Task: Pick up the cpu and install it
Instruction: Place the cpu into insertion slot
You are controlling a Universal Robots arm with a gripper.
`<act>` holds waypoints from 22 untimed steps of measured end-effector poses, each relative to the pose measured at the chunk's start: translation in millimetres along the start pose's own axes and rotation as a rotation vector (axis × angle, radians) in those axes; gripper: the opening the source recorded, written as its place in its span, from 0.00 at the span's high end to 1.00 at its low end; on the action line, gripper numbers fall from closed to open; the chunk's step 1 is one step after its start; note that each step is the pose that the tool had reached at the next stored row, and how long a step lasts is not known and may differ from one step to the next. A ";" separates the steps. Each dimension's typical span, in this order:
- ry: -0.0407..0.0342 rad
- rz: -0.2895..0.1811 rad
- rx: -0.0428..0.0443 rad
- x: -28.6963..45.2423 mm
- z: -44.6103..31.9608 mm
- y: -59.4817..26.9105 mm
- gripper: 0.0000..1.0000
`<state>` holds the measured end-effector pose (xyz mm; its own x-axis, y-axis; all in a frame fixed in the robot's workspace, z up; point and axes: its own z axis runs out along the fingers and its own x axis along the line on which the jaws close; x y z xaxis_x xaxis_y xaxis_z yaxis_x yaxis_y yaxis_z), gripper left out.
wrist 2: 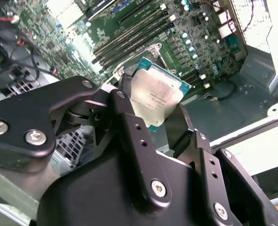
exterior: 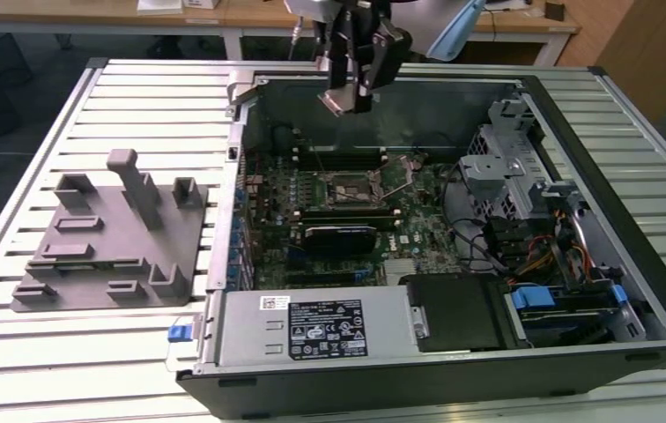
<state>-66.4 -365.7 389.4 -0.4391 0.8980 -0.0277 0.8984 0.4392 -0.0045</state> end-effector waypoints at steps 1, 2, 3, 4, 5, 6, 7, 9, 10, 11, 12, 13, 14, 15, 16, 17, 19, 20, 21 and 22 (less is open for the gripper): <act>0.0000 0.016 0.0002 0.0 0.3 0.0 0.47; -0.0001 0.031 0.0004 0.0 0.6 0.0 0.47; -0.0002 0.047 0.0006 0.0 0.9 0.0 0.47; -0.0003 0.062 0.0008 0.0 1.1 0.0 0.47; -0.0005 0.076 0.0003 0.1 1.5 0.1 0.47; -0.0008 0.088 0.0000 0.1 1.8 0.1 0.47; -0.0011 0.102 -0.0004 0.2 2.1 0.1 0.47; -0.0016 0.127 -0.0011 0.3 2.7 0.2 0.47; -0.0019 0.141 -0.0012 0.3 3.0 0.2 0.47; -0.0021 0.154 -0.0015 0.4 3.3 0.2 0.47; -0.0023 0.167 -0.0020 0.5 3.6 0.2 0.47; -0.0026 0.181 -0.0023 0.5 3.8 0.2 0.47; -0.0031 0.194 -0.0025 0.6 4.0 0.2 0.47; -0.0039 0.206 -0.0027 0.6 4.3 0.3 0.47; -0.0049 0.216 -0.0030 0.7 4.6 0.3 0.47; -0.0059 0.226 -0.0034 0.8 5.0 0.3 0.47; -0.0083 0.246 -0.0043 1.0 5.5 0.4 0.47; -0.0092 0.256 -0.0048 1.2 5.7 0.5 0.47; -0.0094 0.266 -0.0051 1.3 6.0 0.6 0.47; -0.0095 0.277 -0.0051 1.4 6.2 0.7 0.47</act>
<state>-66.4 -364.3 383.1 -0.1766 0.9836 -0.0366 0.9841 0.1771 0.0095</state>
